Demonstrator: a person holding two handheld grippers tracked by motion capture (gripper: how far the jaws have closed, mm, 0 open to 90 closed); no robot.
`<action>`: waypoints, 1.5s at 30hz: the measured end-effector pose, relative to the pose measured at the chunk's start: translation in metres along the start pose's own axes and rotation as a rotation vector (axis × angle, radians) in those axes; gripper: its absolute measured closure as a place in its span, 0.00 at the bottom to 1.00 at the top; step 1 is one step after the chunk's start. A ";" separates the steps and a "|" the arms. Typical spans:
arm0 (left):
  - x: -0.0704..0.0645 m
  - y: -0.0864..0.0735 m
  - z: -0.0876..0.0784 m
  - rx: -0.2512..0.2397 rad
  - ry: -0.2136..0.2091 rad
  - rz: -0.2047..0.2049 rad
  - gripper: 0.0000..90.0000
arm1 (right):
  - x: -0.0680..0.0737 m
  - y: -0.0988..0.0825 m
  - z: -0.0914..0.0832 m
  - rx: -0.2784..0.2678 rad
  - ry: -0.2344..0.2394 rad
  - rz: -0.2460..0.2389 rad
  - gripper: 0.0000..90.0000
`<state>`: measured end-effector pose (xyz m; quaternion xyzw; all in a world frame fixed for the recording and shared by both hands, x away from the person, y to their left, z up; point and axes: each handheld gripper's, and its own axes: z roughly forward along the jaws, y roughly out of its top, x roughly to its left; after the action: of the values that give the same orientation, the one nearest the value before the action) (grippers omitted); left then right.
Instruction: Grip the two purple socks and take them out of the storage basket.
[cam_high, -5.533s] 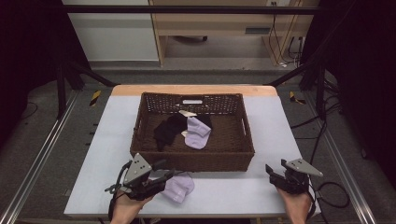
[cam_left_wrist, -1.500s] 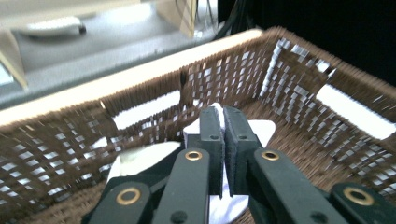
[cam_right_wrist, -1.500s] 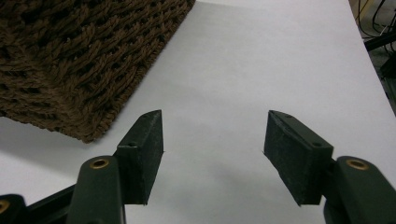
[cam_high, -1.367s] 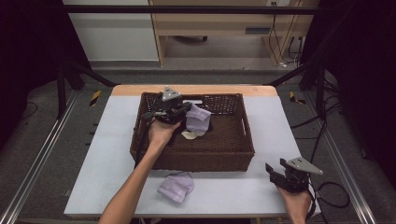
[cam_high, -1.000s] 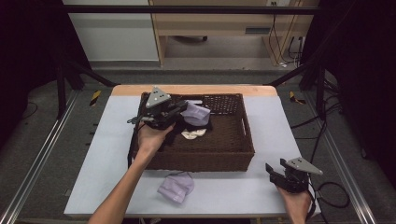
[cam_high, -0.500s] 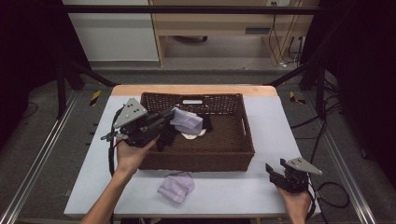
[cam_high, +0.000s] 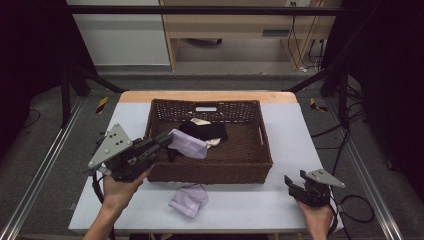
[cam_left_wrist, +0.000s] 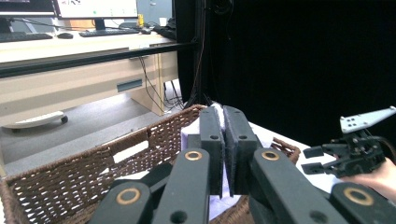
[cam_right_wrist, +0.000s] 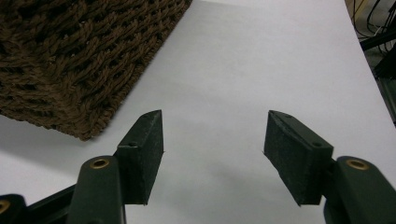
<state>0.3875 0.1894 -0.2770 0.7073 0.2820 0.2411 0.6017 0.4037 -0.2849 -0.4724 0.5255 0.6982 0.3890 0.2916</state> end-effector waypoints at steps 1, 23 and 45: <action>0.000 0.000 0.000 0.000 0.000 0.000 0.96 | 0.000 0.000 0.000 0.000 0.000 0.000 0.42; -0.028 -0.068 0.005 0.163 -0.103 -0.037 0.96 | 0.001 -0.001 -0.001 0.005 -0.001 0.000 0.42; -0.017 -0.156 0.060 0.427 -0.036 -0.077 0.95 | 0.001 -0.001 0.001 0.012 0.002 0.002 0.41</action>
<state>0.3994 0.1526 -0.4403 0.8116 0.3427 0.1397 0.4520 0.4032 -0.2836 -0.4738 0.5275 0.7004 0.3856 0.2872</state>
